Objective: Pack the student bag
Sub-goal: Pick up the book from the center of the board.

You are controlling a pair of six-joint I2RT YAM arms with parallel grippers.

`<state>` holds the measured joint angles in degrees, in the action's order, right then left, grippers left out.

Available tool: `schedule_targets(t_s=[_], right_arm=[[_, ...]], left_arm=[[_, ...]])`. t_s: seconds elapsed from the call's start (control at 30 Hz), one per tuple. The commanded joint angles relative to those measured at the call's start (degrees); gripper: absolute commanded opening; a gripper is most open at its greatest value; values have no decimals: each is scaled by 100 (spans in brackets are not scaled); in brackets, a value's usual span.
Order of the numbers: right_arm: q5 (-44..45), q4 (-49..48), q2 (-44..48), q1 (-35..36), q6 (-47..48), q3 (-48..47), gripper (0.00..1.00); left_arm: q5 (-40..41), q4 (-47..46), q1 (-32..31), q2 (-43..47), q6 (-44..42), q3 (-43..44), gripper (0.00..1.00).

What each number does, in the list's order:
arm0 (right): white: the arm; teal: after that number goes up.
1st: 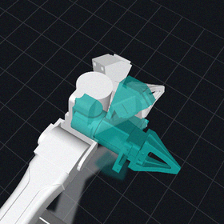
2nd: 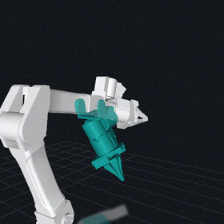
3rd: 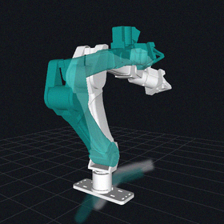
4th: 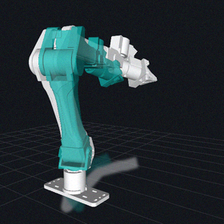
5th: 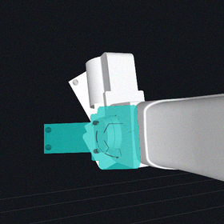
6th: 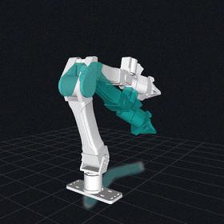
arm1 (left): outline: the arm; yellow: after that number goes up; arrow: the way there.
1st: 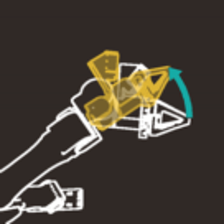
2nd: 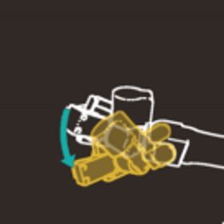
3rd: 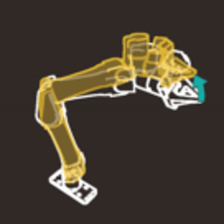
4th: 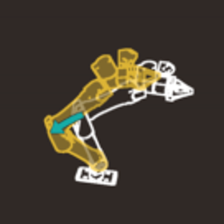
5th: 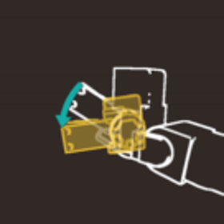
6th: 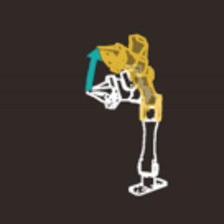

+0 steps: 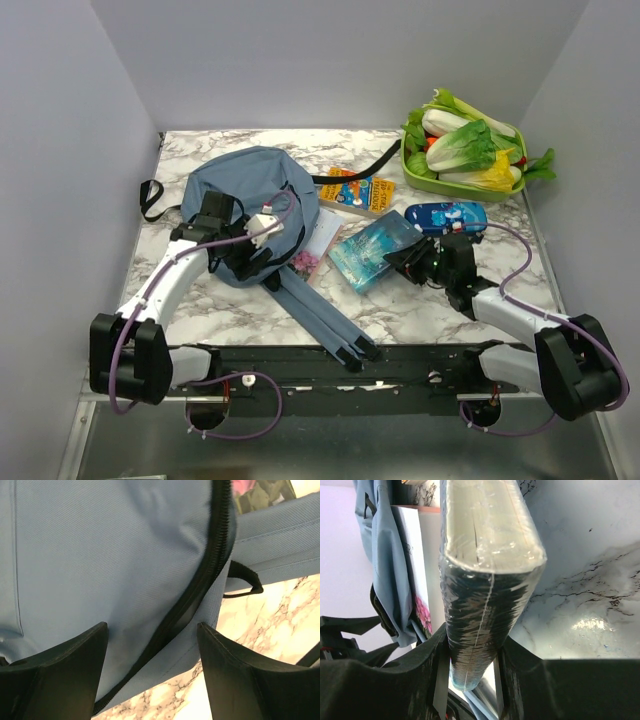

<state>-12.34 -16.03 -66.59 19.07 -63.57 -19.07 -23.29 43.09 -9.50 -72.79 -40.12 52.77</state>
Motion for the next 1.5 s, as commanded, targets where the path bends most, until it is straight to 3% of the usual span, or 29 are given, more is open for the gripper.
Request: schedule_targets(t_s=[0.0,0.13,0.33,0.43,0.57,0.6,0.83,1.03,1.2,1.47], right_arm=[[267,425,23,27,424,184,29],[267,443,76,27,424,211,28],[285,496,181,27,442,220,28],[285,513,225,18,442,228,28],[258,478,269,27,477,254,26],[241,461,278,27,477,263,25],[-40,206,690,88,617,483,13],[-593,-85,1823,123,776,431,1],[-1007,-40,2343,132,697,-130,1],[-1710,-962,1862,211,-269,-702,1]], left_arm=[[955,-853,-561,362,-102,-758,80],[1335,-1539,-782,328,13,-1006,77],[1441,-1716,-782,344,83,-848,59],[1468,-1682,-773,362,109,-629,42],[1397,-1471,-773,336,188,-321,5],[1397,-1435,-773,327,215,-199,0],[1450,-1145,-773,520,601,487,0],[2029,-1374,-720,600,1418,1252,0],[2012,-1233,-720,512,1656,1595,0],[1898,-1330,-720,714,1823,1227,0]])
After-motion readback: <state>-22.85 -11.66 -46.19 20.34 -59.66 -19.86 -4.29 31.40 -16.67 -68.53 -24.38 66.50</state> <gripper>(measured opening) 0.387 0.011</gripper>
